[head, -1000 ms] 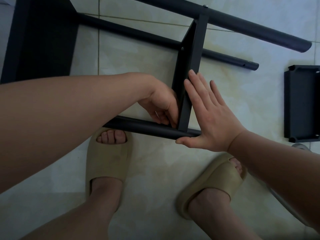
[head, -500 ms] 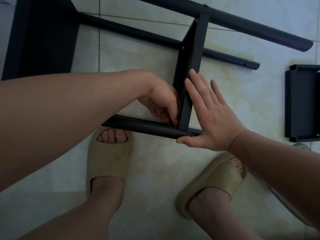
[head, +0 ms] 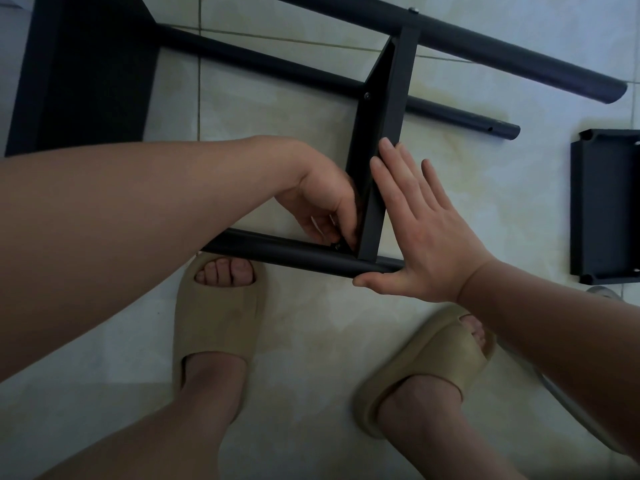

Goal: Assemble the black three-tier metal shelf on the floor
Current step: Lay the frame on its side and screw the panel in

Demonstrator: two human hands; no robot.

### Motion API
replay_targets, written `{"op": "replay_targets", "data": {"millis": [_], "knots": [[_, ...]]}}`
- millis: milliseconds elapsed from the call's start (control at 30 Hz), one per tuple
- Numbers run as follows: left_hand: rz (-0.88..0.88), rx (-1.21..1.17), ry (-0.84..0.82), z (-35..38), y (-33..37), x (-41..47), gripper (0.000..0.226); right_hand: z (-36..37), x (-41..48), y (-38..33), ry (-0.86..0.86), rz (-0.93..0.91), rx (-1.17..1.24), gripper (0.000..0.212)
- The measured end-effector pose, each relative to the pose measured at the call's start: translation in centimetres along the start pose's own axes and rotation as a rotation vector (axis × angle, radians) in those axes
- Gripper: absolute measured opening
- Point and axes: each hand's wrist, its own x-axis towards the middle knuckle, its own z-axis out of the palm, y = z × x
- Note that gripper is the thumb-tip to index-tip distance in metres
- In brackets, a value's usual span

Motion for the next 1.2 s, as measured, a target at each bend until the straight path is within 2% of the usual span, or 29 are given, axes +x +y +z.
{"op": "replay_targets", "data": {"millis": [233,433,600,933,1200], "knots": [[-0.025,0.005,0.007,0.47,-0.13,0.26,0.006,0.07,0.02,0.02,0.002,0.0,0.009,0.126],[0.012,-0.006,0.017,0.27,0.0,0.05,0.014,0.07,-0.01,0.04,0.007,-0.002,0.004,0.126],[-0.016,-0.042,0.06,0.11,-0.15,0.15,0.009,0.03,-0.02,0.01,-0.002,0.003,0.004,0.126],[-0.004,-0.015,-0.023,0.49,-0.09,0.37,0.02,-0.04,0.01,-0.01,-0.002,0.003,0.005,0.126],[0.001,0.042,0.042,-0.19,0.01,-0.1,0.011,-0.03,0.0,0.04,0.006,-0.002,0.007,0.125]]}}
